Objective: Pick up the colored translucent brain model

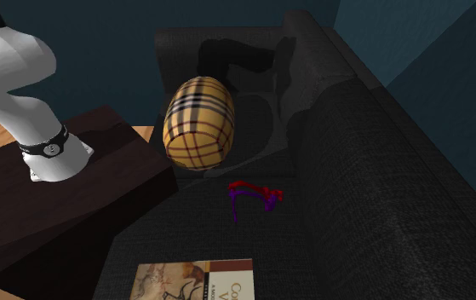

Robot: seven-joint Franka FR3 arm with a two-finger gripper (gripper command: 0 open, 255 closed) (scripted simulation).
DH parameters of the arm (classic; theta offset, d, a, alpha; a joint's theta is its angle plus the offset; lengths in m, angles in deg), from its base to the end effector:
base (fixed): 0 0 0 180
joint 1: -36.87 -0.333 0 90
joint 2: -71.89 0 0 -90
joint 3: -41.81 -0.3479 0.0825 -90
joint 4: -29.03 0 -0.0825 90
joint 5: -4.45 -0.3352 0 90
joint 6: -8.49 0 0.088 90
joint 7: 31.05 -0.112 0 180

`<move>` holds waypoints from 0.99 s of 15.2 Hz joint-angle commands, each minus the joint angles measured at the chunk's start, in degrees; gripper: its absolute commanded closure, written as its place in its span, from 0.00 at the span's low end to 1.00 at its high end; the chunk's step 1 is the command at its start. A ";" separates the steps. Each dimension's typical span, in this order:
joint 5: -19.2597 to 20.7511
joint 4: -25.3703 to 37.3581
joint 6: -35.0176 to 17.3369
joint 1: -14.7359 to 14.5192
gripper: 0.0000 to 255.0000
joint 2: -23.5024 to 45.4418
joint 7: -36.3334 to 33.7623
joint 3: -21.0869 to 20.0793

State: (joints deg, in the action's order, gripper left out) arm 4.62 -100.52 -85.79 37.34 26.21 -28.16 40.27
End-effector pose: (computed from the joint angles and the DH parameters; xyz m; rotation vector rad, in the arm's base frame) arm 0.2400 0.0085 0.6586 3.1016 0.0973 0.2817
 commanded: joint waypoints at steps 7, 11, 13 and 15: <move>-2.53 -5.16 -8.98 -1.89 0.00 5.32 -1.76 -2.72; -4.12 -7.39 -15.08 -3.17 0.00 10.11 -2.80 -4.63; -4.84 -8.13 -18.13 -3.81 0.00 12.86 -3.29 -5.60; -5.50 -8.61 -21.16 -4.45 0.00 15.83 -3.78 -6.57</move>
State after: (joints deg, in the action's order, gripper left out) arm -0.51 -108.84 -105.28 33.23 40.51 -31.65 34.22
